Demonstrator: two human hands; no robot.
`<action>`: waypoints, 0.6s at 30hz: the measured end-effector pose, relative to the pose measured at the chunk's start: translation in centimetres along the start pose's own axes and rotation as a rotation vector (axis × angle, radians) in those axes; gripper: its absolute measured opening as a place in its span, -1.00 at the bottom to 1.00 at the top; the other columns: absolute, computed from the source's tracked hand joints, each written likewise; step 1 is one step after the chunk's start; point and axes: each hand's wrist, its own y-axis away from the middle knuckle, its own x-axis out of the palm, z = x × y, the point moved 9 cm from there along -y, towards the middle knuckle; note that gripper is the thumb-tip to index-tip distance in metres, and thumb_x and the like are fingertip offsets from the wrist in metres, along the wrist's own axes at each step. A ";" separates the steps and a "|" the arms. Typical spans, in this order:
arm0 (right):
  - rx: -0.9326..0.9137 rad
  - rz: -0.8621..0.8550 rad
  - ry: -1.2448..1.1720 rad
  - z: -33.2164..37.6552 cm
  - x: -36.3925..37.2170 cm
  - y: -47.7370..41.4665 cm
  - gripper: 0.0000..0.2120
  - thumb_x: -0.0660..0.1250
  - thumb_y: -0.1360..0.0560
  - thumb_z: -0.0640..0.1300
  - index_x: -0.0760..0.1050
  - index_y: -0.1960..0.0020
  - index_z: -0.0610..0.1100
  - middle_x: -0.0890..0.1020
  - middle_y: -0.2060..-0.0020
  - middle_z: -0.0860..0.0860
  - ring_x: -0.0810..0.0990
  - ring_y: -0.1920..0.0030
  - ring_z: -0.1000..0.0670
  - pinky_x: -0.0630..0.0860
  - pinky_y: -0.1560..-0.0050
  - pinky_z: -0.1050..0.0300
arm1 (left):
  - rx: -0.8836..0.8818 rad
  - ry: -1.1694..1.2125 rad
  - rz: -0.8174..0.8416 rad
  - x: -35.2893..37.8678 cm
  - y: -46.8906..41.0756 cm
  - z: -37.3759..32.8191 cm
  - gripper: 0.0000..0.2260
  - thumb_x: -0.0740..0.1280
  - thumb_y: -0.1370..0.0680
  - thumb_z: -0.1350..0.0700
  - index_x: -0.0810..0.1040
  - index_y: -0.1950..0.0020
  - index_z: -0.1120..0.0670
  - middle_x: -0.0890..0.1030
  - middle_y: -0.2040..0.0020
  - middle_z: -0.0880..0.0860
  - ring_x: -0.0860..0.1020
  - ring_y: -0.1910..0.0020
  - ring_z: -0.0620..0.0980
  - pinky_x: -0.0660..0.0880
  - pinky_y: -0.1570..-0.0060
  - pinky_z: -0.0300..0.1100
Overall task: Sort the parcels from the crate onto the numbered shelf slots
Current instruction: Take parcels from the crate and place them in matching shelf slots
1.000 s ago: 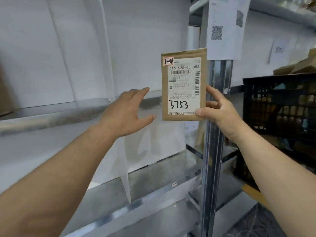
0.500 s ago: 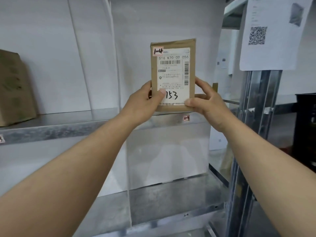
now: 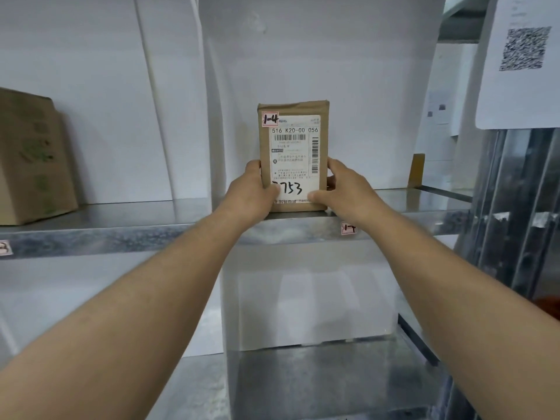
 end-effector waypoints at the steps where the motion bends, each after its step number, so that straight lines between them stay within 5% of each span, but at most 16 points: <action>1: 0.000 0.002 0.020 0.0 0.1 -0.2 -0.46 0.39 -0.46 -0.15 0.30 -0.38 0.06 0.57 -0.06 0.10 0.56 0.12 0.06 0.50 0.04 0.18 | -0.004 -0.021 0.005 0.1 -0.2 0.1 -0.63 0.22 -0.60 0.12 0.26 -0.40 0.06 0.54 -0.24 0.04 0.53 -0.14 0.08 0.52 -0.12 0.02; 7: 0.009 -0.004 0.078 -0.4 0.3 -0.5 -0.48 0.42 -0.43 -0.15 0.33 -0.33 -0.03 0.59 -0.11 0.00 0.58 -0.01 -0.03 0.55 -0.05 0.05 | -0.012 -0.105 0.020 0.4 -0.3 0.5 -0.65 0.23 -0.59 0.13 0.29 -0.37 0.08 0.54 -0.24 0.05 0.51 -0.15 0.07 0.47 -0.08 -0.11; 10: 0.032 -0.051 0.117 -0.7 -0.3 -0.5 -0.28 0.46 -0.41 -0.10 0.19 -0.47 -0.09 0.47 -0.29 -0.05 0.50 -0.22 -0.06 0.44 -0.14 0.12 | 0.016 -0.110 -0.007 0.2 0.3 0.1 -0.61 0.28 -0.56 0.10 0.25 -0.34 0.07 0.54 -0.26 0.04 0.52 -0.17 0.08 0.51 -0.13 0.01; 13: 0.010 -0.149 0.179 -0.1 -1.4 0.2 -0.18 0.45 -0.42 -0.05 0.07 -0.54 -0.06 0.37 -0.37 -0.07 0.44 -0.30 -0.05 0.39 -0.21 0.08 | 0.071 -0.111 -0.048 -0.4 1.7 -1.1 -0.50 0.30 -0.56 0.12 0.17 -0.44 0.06 0.45 -0.36 0.02 0.45 -0.29 0.04 0.42 -0.18 -0.16; 18: -0.177 -0.369 0.205 2.3 -2.8 4.4 -0.44 0.36 -0.47 -0.07 0.30 -0.44 -0.01 0.43 -0.25 0.00 0.50 -0.17 0.04 0.50 -0.13 -0.03 | 0.213 -0.255 -0.200 -2.5 6.5 -2.9 -0.39 0.30 -0.56 0.02 0.10 -0.54 -0.01 0.31 -0.47 -0.01 0.29 -0.41 -0.05 0.29 -0.25 -0.18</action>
